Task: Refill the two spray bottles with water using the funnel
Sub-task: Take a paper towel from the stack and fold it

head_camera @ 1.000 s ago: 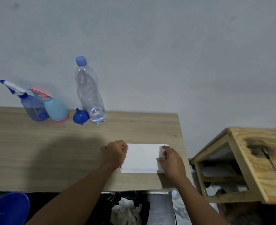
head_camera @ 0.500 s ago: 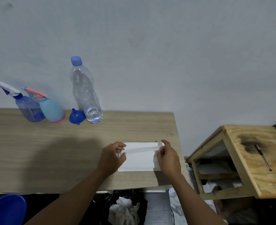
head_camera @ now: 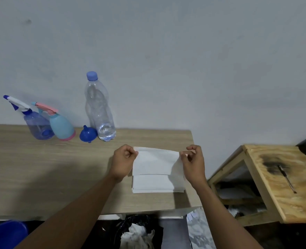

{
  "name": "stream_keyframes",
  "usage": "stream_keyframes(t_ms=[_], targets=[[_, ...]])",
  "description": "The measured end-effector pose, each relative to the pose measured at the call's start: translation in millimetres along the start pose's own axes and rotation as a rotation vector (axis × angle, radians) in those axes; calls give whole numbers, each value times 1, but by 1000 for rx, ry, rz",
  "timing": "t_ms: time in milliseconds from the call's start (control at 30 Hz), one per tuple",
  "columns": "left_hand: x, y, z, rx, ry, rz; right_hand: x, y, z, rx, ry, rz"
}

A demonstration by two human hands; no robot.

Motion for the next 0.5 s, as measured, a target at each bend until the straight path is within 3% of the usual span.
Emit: stream_keyframes(t_ms=[133,300,500], targets=[[26,1,-15,-69,40,-1,-32,-6,9,-37,21,-84],[43,10,-45,-180,107,-8,-50,-10,41,-223,-12,-19],[19,26,-120,-169,119,-60,-62,-7,111,-311,-11,-25]])
Point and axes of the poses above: each hand's wrist, its own y-axis away from the middle knuckle, its own z-axis out of the palm, x = y × z, the point moved 7 cm from there along -y, towards the middle knuckle, and after that the axes turned 13 degrees about -x, right-handed, at the moved point
